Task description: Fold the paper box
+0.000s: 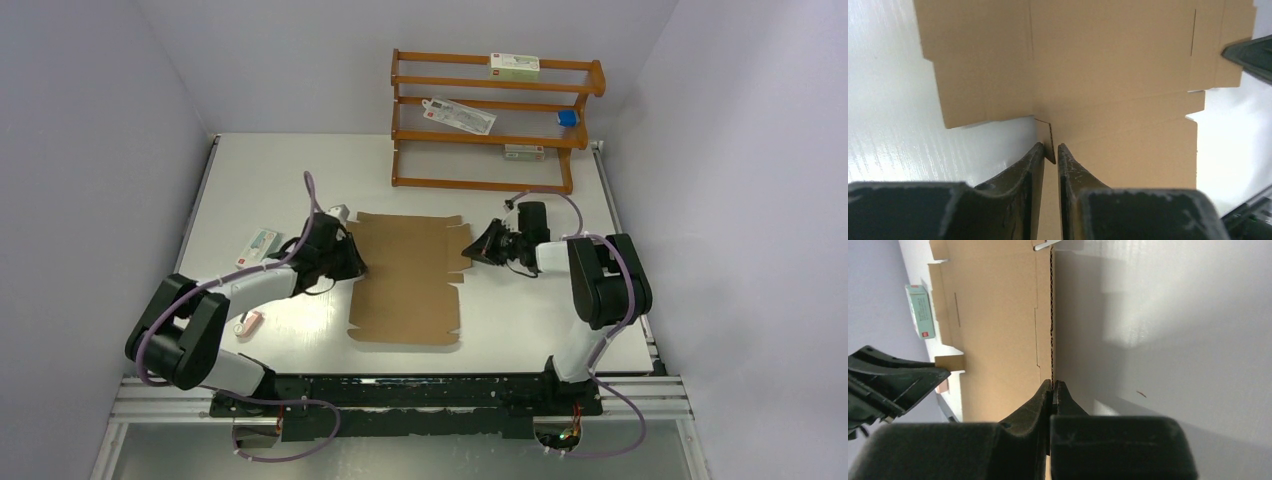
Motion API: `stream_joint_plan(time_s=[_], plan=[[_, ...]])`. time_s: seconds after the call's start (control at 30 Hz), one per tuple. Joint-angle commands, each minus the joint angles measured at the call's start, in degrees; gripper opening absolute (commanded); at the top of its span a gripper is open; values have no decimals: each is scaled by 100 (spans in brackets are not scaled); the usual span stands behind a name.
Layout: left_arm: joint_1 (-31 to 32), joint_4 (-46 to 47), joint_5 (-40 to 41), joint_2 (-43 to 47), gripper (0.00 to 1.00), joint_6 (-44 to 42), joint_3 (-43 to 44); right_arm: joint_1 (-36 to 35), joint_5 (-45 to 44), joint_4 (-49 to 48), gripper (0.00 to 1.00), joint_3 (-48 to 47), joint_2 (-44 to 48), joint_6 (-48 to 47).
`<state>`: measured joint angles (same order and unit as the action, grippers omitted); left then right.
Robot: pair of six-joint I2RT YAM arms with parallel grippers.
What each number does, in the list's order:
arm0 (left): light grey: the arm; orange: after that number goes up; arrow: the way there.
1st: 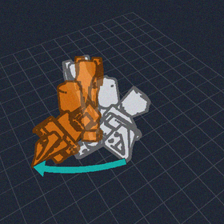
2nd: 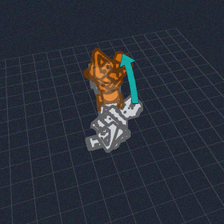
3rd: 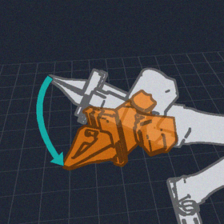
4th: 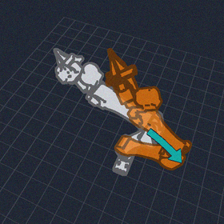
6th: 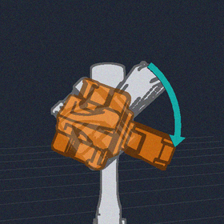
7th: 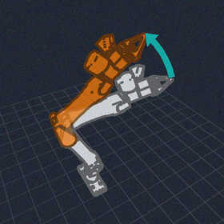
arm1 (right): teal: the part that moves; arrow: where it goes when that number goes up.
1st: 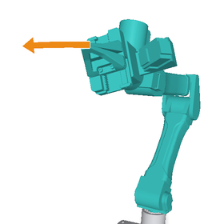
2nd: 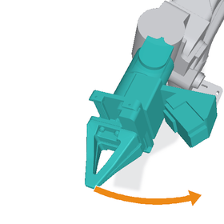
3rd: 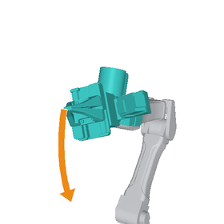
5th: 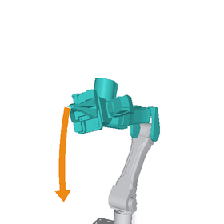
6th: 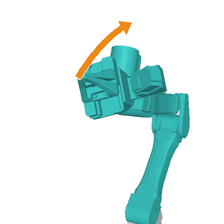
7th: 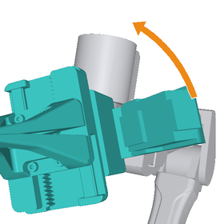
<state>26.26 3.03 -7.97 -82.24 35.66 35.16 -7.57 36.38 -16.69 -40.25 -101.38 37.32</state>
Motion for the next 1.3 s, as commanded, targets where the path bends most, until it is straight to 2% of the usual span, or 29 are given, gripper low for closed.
stream_joint_plan(time_s=[0.0,0.13,0.27,0.37,0.53,0.7,0.93,1.27], plan=[[392,-685,915,-37,19,-494,471,-264,-480,649,0,-257,223,-435],[441,-704,1000,-64,11,-473,469,-365,-653,860,1,-367,323,-556],[441,-671,931,-3,5,-284,408,-329,-612,976,11,-398,496,-620],[418,-613,931,105,5,-162,371,-244,-597,1015,28,-321,699,-637],[94,-534,676,372,5,13,269,79,-361,933,50,-2,1085,-627],[-297,-348,113,502,5,236,119,230,-108,889,63,329,1446,-596],[-490,-18,-327,595,5,552,8,190,178,-74,66,1077,1558,127],[-848,394,-790,959,5,1159,-362,3,-141,-1017,67,1566,1330,1002]])
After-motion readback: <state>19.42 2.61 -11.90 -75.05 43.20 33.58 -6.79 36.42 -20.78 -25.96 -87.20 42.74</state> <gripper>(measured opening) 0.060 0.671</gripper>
